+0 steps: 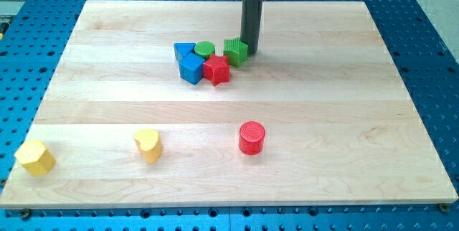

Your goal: Move your arm to the right of the red circle

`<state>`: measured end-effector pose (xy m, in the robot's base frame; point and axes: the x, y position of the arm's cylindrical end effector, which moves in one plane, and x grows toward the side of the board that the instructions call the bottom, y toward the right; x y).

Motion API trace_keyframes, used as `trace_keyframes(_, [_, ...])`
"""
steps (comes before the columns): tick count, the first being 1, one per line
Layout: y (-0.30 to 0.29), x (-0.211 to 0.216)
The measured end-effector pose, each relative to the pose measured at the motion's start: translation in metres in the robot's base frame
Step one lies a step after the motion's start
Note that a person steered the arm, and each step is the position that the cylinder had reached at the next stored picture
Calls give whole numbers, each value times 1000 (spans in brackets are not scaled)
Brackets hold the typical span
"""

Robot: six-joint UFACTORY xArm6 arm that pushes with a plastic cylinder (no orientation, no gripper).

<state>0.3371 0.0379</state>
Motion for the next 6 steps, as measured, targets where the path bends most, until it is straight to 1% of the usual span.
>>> trace_keyframes(2, [-12, 5])
trace_keyframes(3, [63, 12])
trace_keyframes(4, [114, 84])
trace_keyframes(5, [112, 178])
trace_keyframes(6, [57, 210])
